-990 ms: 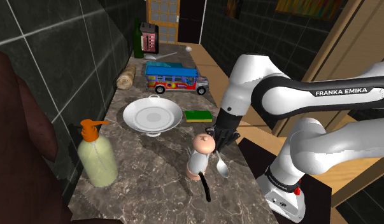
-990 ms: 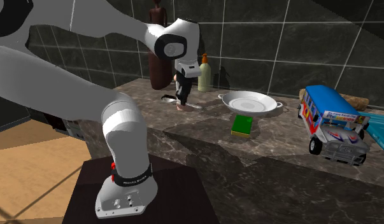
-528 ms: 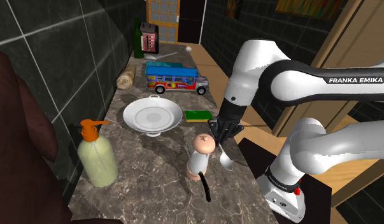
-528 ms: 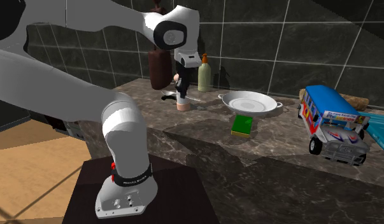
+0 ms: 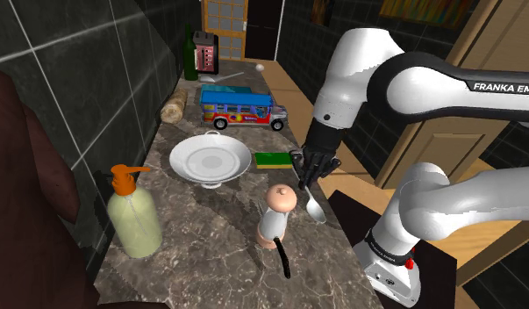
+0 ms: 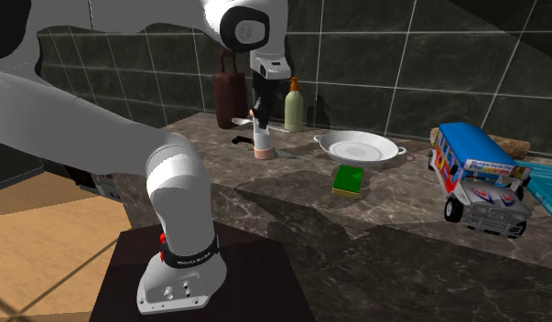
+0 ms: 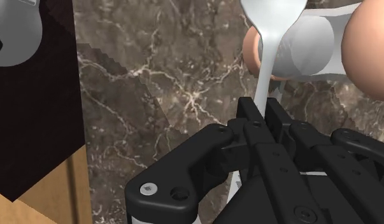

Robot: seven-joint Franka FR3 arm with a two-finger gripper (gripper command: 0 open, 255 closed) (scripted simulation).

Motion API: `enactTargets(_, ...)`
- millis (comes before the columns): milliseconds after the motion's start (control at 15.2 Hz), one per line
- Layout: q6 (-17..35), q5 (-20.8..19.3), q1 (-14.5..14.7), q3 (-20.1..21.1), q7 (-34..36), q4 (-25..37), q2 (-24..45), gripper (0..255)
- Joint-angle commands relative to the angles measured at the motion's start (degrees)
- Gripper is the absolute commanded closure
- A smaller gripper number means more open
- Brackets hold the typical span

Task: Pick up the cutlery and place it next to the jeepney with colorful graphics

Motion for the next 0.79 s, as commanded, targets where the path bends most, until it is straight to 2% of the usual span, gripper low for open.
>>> enactTargets(0, -1.62, -0.44, -0.09, -0.41, 0.44, 1.45, -0.2, 255)
enactTargets(726, -9.04, -2.63, -0.89, -2.47, 2.19, 10.31, 1.08, 255)
